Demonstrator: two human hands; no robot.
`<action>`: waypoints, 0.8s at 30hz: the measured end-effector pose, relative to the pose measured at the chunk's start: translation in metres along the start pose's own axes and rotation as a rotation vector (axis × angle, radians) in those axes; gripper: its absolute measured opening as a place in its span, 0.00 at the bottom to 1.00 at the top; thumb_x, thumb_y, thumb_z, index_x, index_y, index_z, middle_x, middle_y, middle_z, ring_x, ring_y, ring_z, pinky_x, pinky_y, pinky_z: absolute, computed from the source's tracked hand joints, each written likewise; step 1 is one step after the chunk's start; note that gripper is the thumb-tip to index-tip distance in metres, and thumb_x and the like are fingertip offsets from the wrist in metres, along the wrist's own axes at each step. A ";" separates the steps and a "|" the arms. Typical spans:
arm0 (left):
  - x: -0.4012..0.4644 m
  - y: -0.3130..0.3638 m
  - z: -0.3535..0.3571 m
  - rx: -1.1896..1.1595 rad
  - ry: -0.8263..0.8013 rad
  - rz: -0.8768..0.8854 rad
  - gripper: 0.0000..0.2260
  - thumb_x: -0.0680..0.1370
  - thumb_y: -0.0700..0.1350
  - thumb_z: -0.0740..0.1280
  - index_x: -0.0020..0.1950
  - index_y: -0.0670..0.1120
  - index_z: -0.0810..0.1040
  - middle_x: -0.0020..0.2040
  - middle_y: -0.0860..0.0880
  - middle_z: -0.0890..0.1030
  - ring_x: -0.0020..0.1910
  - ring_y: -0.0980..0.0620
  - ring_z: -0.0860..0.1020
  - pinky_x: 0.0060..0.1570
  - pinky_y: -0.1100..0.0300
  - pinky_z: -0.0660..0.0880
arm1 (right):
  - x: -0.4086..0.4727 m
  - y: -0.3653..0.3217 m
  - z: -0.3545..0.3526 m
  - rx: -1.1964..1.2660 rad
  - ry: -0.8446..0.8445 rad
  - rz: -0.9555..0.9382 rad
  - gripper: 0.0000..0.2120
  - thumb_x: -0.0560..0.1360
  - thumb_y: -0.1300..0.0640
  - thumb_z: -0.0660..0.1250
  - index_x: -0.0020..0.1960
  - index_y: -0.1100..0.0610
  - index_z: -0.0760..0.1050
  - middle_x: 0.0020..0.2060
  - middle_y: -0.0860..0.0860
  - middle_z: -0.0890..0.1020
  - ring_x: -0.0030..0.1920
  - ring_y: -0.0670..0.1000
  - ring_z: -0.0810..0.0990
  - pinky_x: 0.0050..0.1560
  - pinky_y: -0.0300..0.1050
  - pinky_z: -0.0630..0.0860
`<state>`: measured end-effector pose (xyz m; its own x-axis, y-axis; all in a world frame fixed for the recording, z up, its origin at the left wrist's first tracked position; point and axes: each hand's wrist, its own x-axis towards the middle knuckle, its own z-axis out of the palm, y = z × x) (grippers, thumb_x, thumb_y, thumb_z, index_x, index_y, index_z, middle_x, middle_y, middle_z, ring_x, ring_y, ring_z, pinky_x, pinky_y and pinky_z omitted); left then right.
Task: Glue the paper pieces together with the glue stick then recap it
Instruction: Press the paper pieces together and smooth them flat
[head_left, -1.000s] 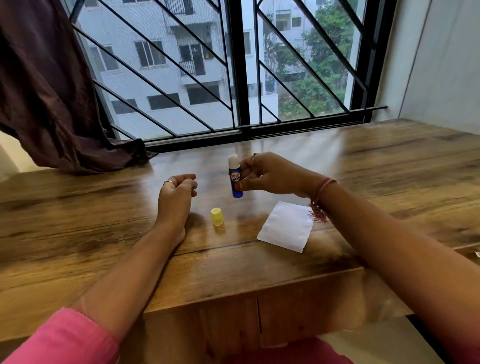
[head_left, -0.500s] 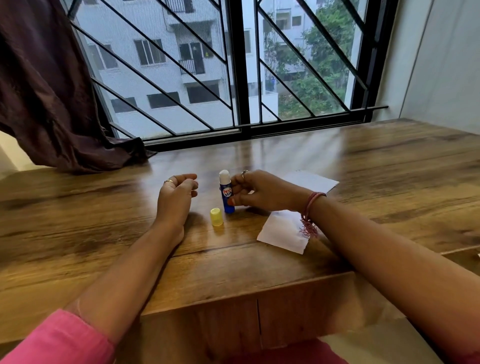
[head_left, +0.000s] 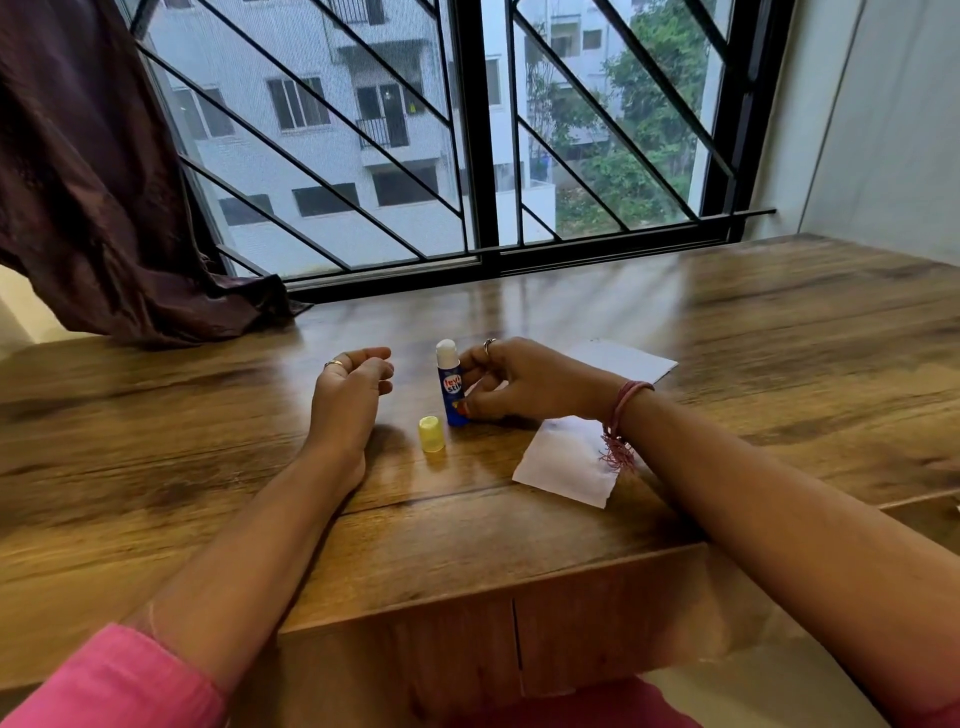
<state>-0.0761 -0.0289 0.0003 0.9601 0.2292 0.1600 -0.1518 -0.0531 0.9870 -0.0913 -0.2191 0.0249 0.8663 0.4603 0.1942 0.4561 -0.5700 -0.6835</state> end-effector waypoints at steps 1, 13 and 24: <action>0.000 0.000 0.000 -0.003 0.001 -0.004 0.09 0.76 0.41 0.63 0.54 0.48 0.78 0.49 0.50 0.79 0.47 0.55 0.75 0.39 0.62 0.67 | -0.001 0.000 -0.001 0.014 0.002 0.004 0.17 0.73 0.65 0.69 0.61 0.62 0.75 0.42 0.45 0.82 0.37 0.39 0.79 0.41 0.29 0.74; 0.002 0.001 -0.004 -0.044 0.004 -0.037 0.08 0.75 0.41 0.63 0.49 0.51 0.78 0.46 0.52 0.80 0.45 0.55 0.76 0.41 0.60 0.67 | -0.019 0.015 -0.039 0.054 0.214 0.033 0.18 0.72 0.60 0.72 0.60 0.60 0.76 0.50 0.53 0.84 0.45 0.47 0.83 0.48 0.33 0.76; 0.002 0.001 -0.003 -0.032 -0.004 -0.043 0.07 0.75 0.41 0.64 0.48 0.52 0.79 0.46 0.53 0.80 0.46 0.55 0.76 0.41 0.59 0.67 | -0.052 0.088 -0.106 -0.087 0.523 0.308 0.15 0.71 0.60 0.73 0.57 0.62 0.78 0.45 0.57 0.83 0.41 0.50 0.80 0.42 0.37 0.77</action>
<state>-0.0749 -0.0257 0.0016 0.9669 0.2264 0.1176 -0.1178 -0.0127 0.9930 -0.0747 -0.3651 0.0292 0.9362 -0.1170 0.3313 0.1643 -0.6877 -0.7072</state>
